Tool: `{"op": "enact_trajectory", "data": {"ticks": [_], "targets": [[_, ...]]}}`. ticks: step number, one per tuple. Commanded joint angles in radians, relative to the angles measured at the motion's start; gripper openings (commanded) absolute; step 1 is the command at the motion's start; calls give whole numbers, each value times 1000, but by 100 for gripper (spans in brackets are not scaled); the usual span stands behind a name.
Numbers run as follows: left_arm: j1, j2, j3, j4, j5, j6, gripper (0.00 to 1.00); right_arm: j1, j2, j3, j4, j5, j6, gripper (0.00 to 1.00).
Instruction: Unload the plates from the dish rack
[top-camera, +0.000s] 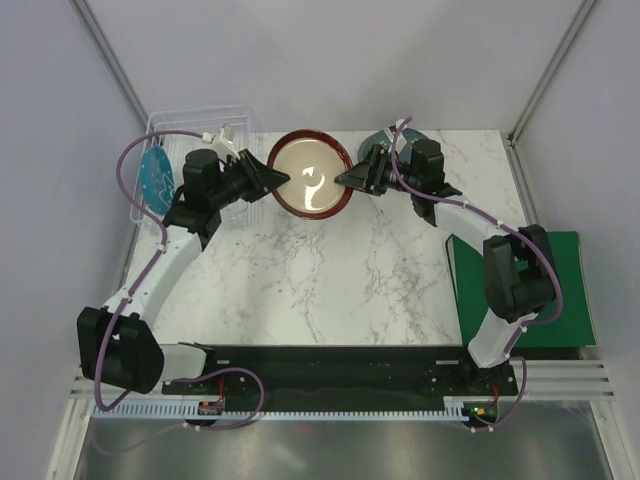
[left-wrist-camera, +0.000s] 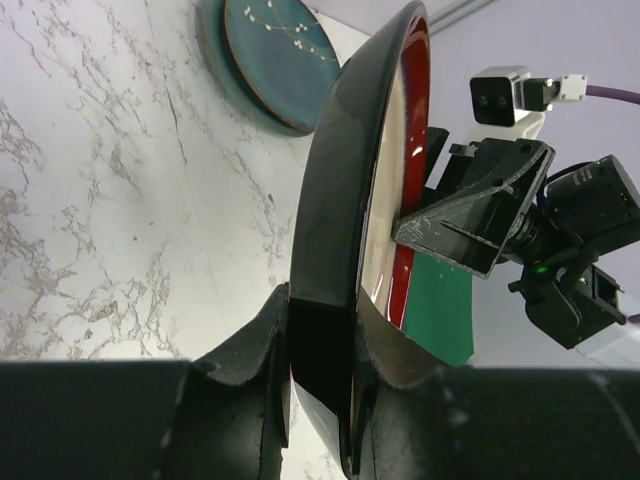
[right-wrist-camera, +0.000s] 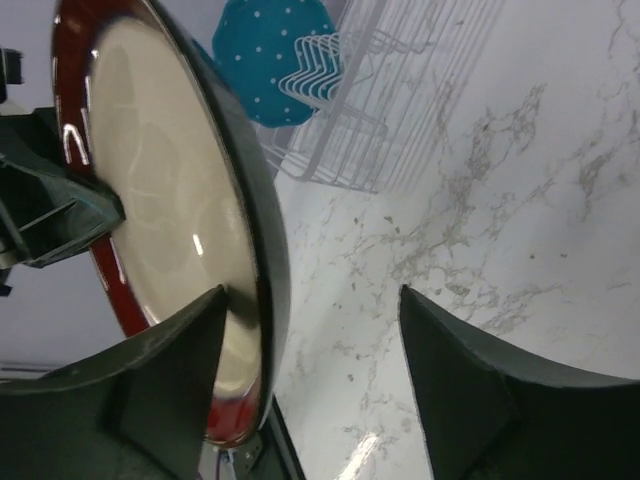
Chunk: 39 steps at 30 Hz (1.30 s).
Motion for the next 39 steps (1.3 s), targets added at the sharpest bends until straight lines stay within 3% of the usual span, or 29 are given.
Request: {"op": "enact_trajectory", "data": {"ticks": [1, 3, 6, 9, 10, 12, 13, 14, 16, 17, 19, 21, 27, 33, 35, 39], "targets": [[-6, -24, 3, 297, 103, -140, 2, 7, 26, -22, 159, -73, 61, 47], [-6, -15, -18, 325, 124, -166, 2, 7, 35, -31, 243, -99, 100, 38], [-8, 7, -28, 357, 149, -186, 2, 9, 67, -40, 424, -166, 231, 35], [-11, 33, -37, 401, 160, -207, 2, 9, 108, -51, 603, -214, 377, 19], [-9, 51, -36, 411, 166, -212, 2, 7, 119, -62, 643, -215, 406, 0], [-11, 65, -26, 415, 183, -203, 2, 4, 119, -66, 673, -208, 422, 0], [-11, 65, -25, 405, 180, -195, 4, 0, 105, -69, 651, -199, 407, 0], [-11, 64, -20, 357, 160, -178, 18, -8, 95, -65, 572, -173, 338, 0], [-11, 59, 10, 284, 134, -99, 34, -22, 52, -39, 434, -140, 234, 0], [-11, 55, 23, 198, 102, -65, 40, -45, 36, -25, 282, -92, 182, 0], [-9, 50, 61, 123, 54, 33, 47, -74, 1, 21, 158, -47, 50, 0], [-9, 44, 90, 19, -30, 122, 60, -132, -11, 49, 47, -4, -3, 0], [-9, 21, 130, -112, -306, 291, 68, -289, 13, 150, -71, 31, -46, 0], [-9, -11, 179, -175, -673, 482, 69, -339, 189, 349, -272, 159, -190, 0], [-8, -5, 208, -184, -844, 549, 79, -352, 234, 412, -292, 186, -198, 0], [44, 13, 236, -171, -972, 690, 84, -370, 367, 521, -309, 203, -187, 0]]}}
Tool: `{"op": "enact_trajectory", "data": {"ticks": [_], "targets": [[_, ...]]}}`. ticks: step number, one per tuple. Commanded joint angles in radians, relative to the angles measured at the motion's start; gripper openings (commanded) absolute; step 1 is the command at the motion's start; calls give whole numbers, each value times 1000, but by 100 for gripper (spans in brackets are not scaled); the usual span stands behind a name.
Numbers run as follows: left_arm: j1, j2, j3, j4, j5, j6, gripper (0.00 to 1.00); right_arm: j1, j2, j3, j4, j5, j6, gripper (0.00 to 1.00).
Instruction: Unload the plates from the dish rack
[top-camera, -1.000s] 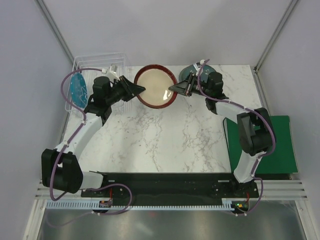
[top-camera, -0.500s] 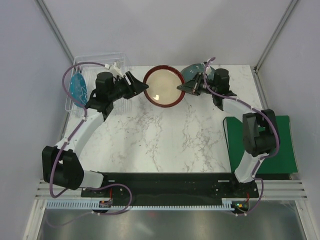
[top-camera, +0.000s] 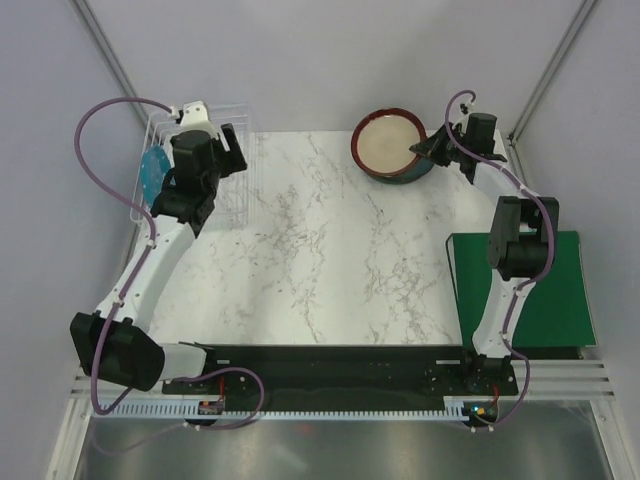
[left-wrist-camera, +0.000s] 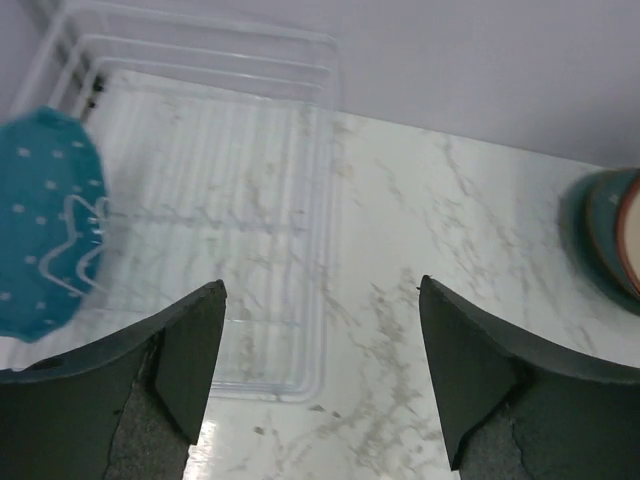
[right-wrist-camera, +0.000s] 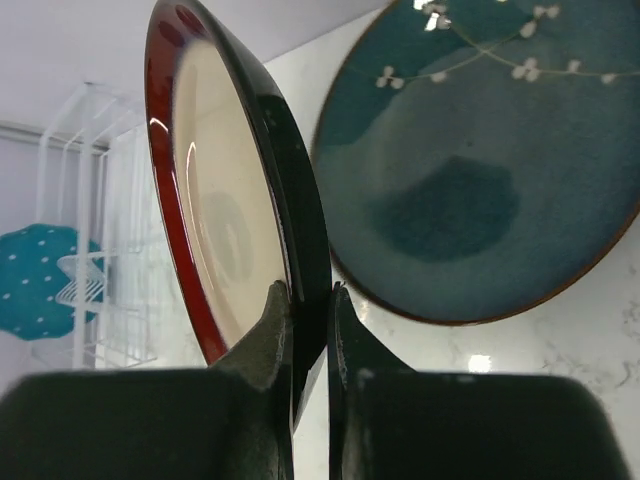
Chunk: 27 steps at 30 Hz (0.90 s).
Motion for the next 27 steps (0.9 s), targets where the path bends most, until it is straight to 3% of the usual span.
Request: {"op": "enact_trajectory", "data": {"ticks": [1, 7, 27], "targets": [[84, -2, 64, 4, -259, 212, 85, -13, 93, 169, 16, -7, -3, 0], [200, 28, 69, 24, -225, 245, 86, -24, 214, 293, -1, -4, -6, 0], [324, 96, 95, 44, -245, 281, 93, -78, 369, 471, -60, -13, 18, 0]]}}
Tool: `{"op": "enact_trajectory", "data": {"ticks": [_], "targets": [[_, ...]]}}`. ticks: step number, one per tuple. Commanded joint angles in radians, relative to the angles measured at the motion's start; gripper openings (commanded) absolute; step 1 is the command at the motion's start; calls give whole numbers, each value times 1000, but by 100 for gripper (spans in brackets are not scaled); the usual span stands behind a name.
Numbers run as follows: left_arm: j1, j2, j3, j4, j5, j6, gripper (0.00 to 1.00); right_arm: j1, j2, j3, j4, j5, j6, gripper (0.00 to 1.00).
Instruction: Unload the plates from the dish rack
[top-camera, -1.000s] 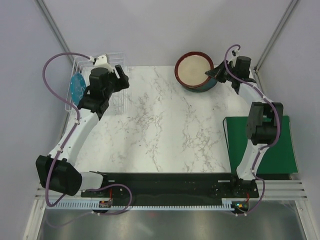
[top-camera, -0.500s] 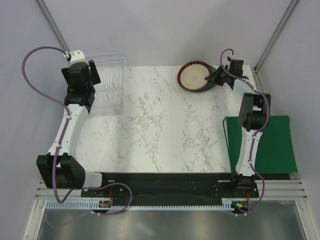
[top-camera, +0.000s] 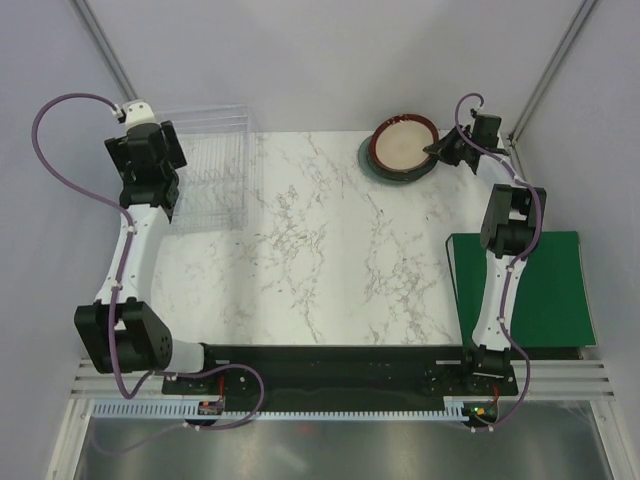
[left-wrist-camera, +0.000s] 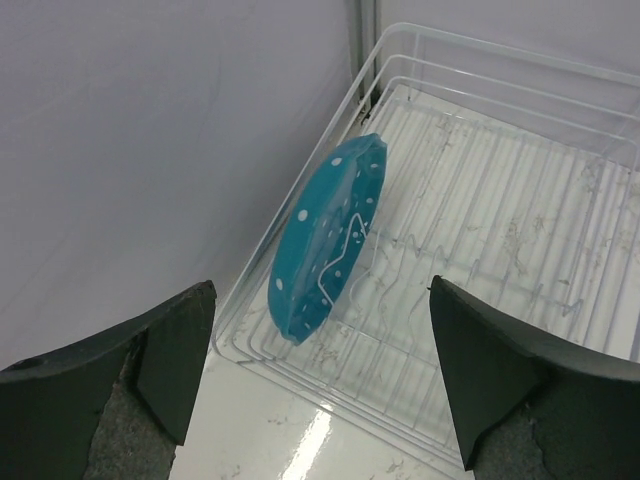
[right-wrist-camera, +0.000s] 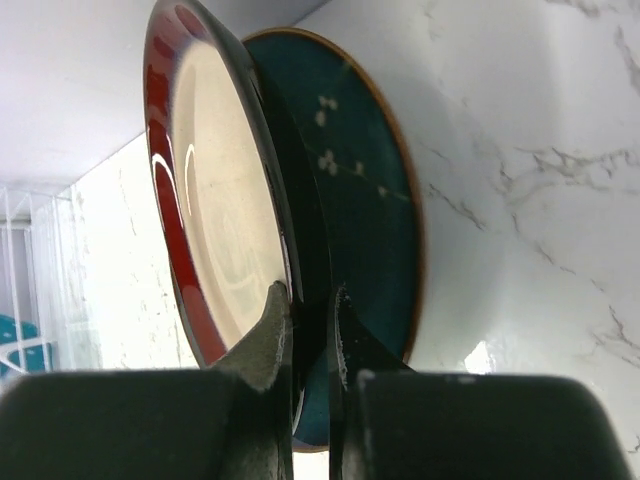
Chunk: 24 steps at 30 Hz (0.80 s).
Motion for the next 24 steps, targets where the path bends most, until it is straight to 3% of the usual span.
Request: {"op": "enact_trajectory", "data": {"ticks": [1, 4, 6, 10, 17, 24], "targets": [[32, 32, 49, 40, -16, 59, 94, -2, -2, 79, 82, -65, 35, 0], [42, 73, 58, 39, -11, 61, 94, -2, 5, 73, 76, -76, 38, 17], [48, 104, 63, 36, -4, 53, 94, 0, 4, 64, 67, -70, 34, 51], [58, 165, 81, 40, -66, 59, 94, 1, -25, 19, 60, -71, 8, 68], [76, 291, 135, 65, -178, 74, 92, 9, -142, -74, 59, -88, -55, 74], [90, 363, 178, 57, -168, 68, 88, 14, -297, -205, 47, -86, -120, 74]]}}
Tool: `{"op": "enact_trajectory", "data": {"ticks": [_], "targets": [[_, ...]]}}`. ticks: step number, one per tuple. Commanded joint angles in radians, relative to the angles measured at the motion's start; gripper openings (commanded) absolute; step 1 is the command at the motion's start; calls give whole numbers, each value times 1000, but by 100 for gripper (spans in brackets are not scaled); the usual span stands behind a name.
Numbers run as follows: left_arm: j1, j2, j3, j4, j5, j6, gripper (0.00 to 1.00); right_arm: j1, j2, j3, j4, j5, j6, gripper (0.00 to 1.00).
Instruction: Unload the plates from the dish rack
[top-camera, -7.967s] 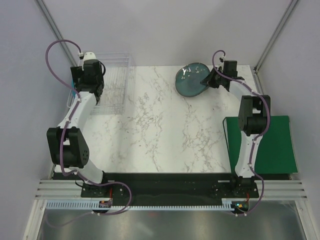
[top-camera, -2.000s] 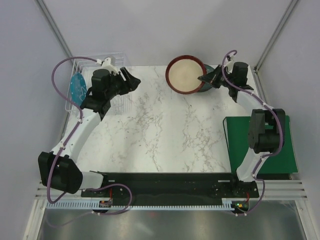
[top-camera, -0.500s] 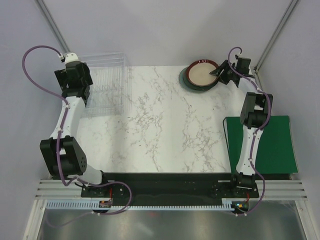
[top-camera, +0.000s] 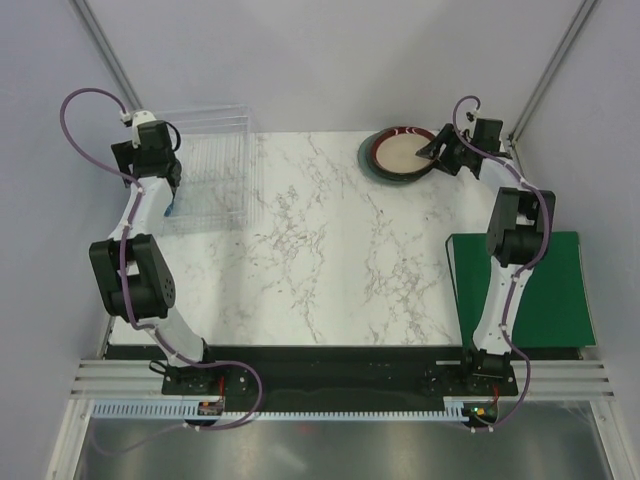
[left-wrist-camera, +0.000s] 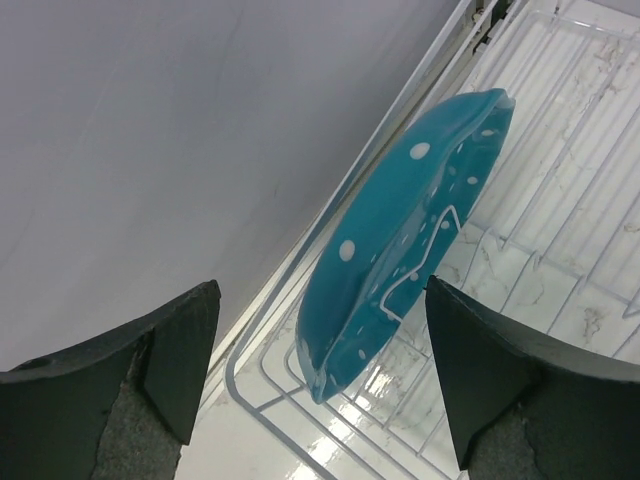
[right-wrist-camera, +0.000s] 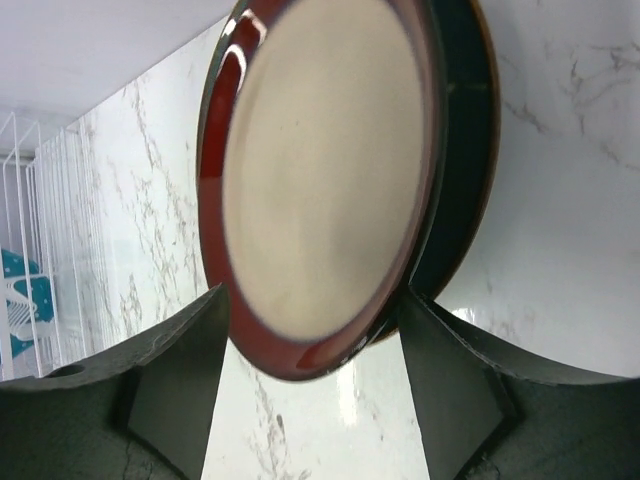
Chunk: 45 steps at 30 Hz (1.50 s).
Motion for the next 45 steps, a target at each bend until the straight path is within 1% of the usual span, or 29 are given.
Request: {"op": "enact_trajectory", "data": {"ticks": [1, 2, 3, 5, 6, 13, 18, 20, 23, 24, 26, 27, 31, 37, 41, 45], "targets": [[11, 36, 70, 40, -34, 31, 87, 9, -195, -53, 51, -31, -74, 74], [9, 54, 74, 35, -37, 31, 86, 8, -244, -90, 54, -20, -80, 74], [9, 62, 79, 34, -37, 32, 80, 8, -267, -107, 56, -20, -89, 75], [12, 88, 87, 37, -46, 40, 75, 11, -330, -153, 63, -18, -92, 75], [12, 97, 94, 37, -57, 43, 70, 11, -348, -165, 67, -24, -94, 76], [19, 143, 97, 34, -55, 40, 66, 9, -503, -246, 86, -27, -91, 77], [26, 166, 100, 35, -51, 34, 62, 9, -546, -289, 99, -44, -77, 77], [31, 181, 104, 32, -52, 32, 56, 9, -562, -317, 105, -64, -65, 77], [35, 198, 114, 21, -34, 20, 41, 9, -594, -363, 129, -69, -51, 76], [36, 204, 123, 20, -26, 21, 28, 9, -603, -374, 136, -72, -48, 76], [37, 212, 136, 9, -25, 20, 8, 9, -622, -401, 136, -83, -45, 77], [37, 212, 136, 9, -23, 17, 2, 9, -625, -407, 161, -86, -45, 77], [37, 218, 150, -2, -12, 21, 2, 9, -640, -447, 163, -92, -48, 77], [39, 145, 145, 15, 18, 11, 2, 14, -646, -481, 179, -100, -35, 76], [34, 125, 194, 6, -26, 46, 2, 20, -649, -496, 183, -101, -34, 76], [34, 103, 211, 6, -55, 52, 2, 24, -652, -506, 186, -104, -29, 76]]}}
